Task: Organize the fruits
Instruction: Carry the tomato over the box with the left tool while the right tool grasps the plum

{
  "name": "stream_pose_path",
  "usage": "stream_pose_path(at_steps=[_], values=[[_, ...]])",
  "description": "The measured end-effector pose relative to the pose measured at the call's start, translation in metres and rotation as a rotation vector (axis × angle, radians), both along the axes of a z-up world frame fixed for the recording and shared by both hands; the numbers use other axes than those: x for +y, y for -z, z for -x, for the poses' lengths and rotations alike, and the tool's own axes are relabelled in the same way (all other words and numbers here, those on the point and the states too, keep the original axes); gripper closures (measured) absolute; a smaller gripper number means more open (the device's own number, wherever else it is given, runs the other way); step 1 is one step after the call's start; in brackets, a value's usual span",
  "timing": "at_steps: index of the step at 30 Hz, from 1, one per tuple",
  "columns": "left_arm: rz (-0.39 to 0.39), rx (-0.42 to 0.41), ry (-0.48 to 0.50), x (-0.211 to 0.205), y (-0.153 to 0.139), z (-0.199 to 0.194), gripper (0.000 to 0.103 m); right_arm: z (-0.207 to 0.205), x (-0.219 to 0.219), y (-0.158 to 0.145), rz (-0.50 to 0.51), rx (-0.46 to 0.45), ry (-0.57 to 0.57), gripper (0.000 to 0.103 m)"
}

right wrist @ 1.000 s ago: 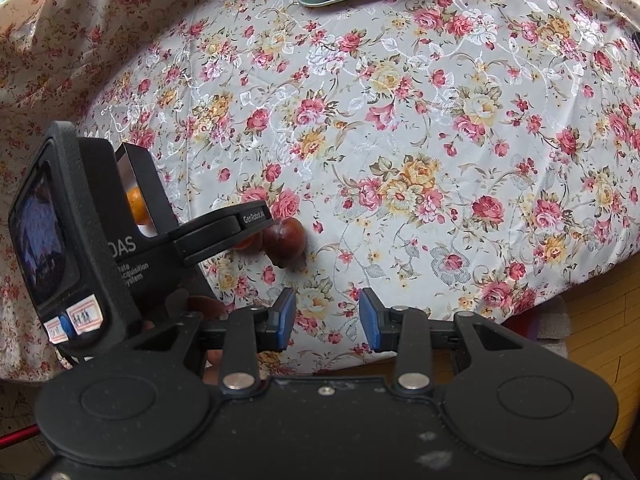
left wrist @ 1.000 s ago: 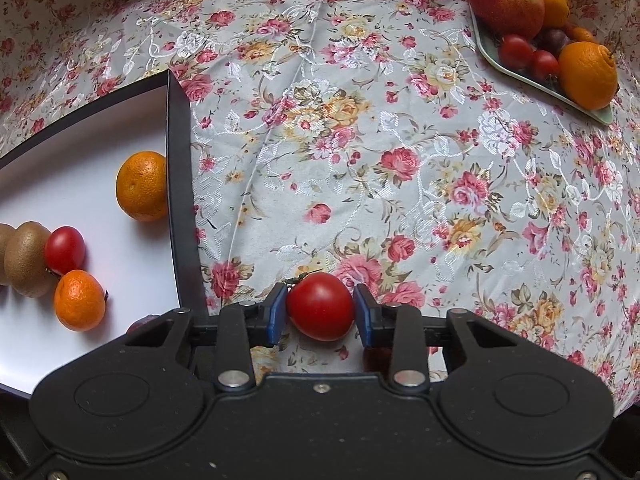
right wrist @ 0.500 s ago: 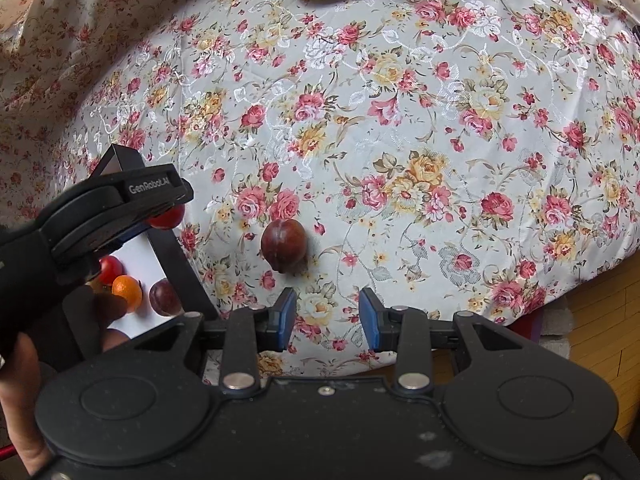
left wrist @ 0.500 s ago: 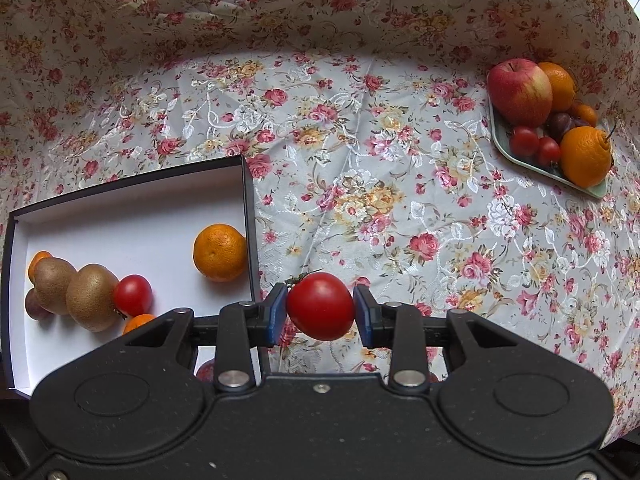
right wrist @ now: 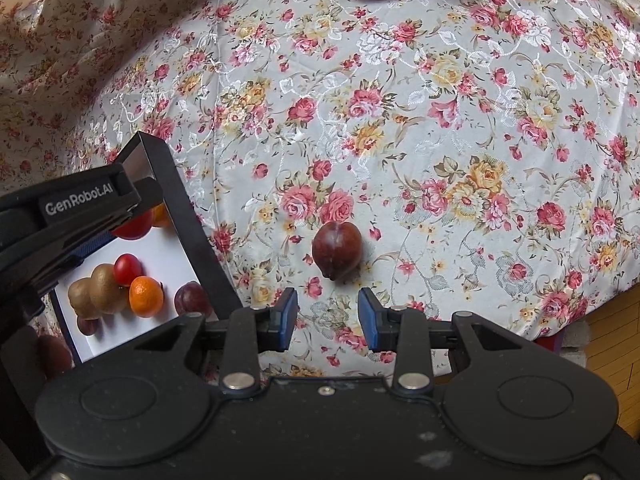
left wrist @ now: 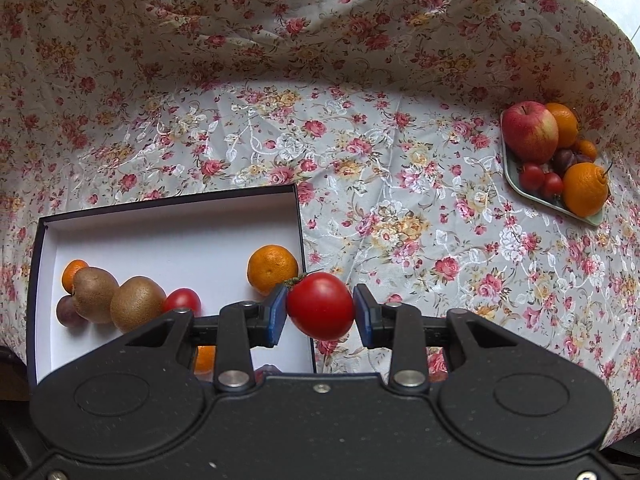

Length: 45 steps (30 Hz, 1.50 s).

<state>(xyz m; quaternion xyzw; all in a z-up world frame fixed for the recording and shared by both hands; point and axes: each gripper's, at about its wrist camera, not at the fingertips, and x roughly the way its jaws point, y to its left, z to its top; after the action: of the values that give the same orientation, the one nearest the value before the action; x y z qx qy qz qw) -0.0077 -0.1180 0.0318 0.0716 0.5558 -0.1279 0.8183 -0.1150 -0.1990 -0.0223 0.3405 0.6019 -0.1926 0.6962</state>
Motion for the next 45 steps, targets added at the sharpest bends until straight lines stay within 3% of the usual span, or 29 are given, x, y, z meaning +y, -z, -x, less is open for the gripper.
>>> stream_pose_path(at_steps=[23,27,35,45], values=[[0.007,0.003,-0.009,0.032,-0.002,-0.009,0.059,-0.043,0.022,0.042,0.110,0.103,0.003,0.069],[0.013,0.007,-0.010,0.033,-0.002,-0.009,0.059,-0.048,0.028,0.052,0.125,0.135,-0.030,0.085],[0.016,0.009,-0.022,0.034,-0.002,-0.011,0.059,-0.041,0.009,0.063,0.071,0.141,0.060,0.082],[0.015,0.016,-0.031,0.037,-0.001,-0.013,0.059,-0.039,-0.005,0.056,0.060,0.110,0.068,0.079]])
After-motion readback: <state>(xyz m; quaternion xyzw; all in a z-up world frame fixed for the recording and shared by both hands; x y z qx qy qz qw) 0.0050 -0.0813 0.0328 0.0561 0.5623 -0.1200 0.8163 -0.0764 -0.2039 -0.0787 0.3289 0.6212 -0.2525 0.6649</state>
